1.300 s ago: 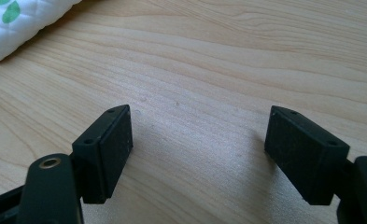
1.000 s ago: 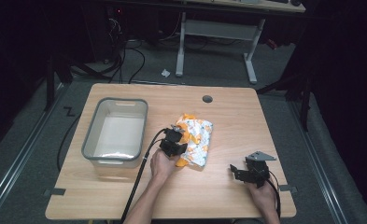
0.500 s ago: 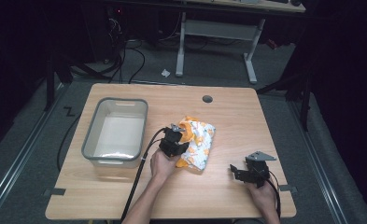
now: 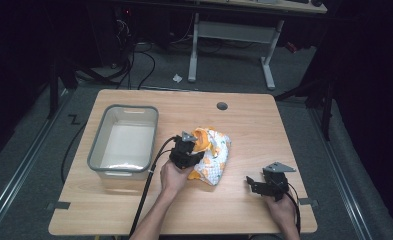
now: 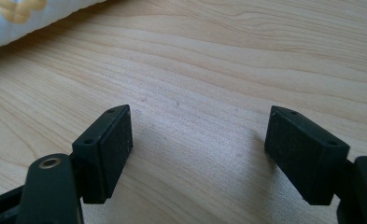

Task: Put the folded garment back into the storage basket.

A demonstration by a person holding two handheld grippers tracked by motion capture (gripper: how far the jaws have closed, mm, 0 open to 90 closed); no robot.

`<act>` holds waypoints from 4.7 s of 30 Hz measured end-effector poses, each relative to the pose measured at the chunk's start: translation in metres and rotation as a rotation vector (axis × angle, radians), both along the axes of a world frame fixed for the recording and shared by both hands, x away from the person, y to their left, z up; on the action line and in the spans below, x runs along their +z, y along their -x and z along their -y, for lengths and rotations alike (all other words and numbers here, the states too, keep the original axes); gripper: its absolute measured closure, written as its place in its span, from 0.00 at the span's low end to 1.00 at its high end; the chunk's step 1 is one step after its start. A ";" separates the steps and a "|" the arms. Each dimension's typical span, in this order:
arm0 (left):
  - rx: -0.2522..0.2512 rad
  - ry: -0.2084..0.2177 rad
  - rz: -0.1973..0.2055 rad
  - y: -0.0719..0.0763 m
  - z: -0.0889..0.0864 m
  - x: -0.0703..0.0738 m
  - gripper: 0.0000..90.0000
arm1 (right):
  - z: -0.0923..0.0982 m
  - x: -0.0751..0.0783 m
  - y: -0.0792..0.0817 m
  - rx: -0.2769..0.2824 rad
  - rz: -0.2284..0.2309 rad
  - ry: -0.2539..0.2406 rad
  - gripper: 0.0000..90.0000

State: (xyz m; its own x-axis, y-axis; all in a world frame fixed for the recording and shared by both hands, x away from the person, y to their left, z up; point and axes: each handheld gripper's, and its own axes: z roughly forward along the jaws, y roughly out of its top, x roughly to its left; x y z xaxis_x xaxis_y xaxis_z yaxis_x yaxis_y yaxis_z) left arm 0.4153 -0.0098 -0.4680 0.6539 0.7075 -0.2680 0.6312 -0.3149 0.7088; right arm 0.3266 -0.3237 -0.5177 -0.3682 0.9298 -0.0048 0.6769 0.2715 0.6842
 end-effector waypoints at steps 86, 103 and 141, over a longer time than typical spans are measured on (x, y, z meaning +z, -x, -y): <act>0.057 0.152 0.143 0.019 -0.088 0.083 0.84 | 0.000 0.000 0.000 0.000 0.000 0.000 0.26; 0.094 0.140 0.167 0.020 -0.107 0.092 0.84 | 0.000 0.000 0.000 0.000 0.000 0.000 0.26; 0.193 0.122 0.213 0.018 -0.150 0.095 0.84 | 0.000 0.000 0.000 -0.003 -0.002 -0.001 0.26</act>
State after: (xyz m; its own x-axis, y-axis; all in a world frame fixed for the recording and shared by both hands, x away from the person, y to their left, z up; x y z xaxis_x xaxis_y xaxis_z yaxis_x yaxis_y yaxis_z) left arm 0.3969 0.1406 -0.3731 0.5616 0.7948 -0.2302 0.5043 -0.1082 0.8567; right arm 0.3266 -0.3235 -0.5177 -0.3651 0.9310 -0.0029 0.6790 0.2684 0.6833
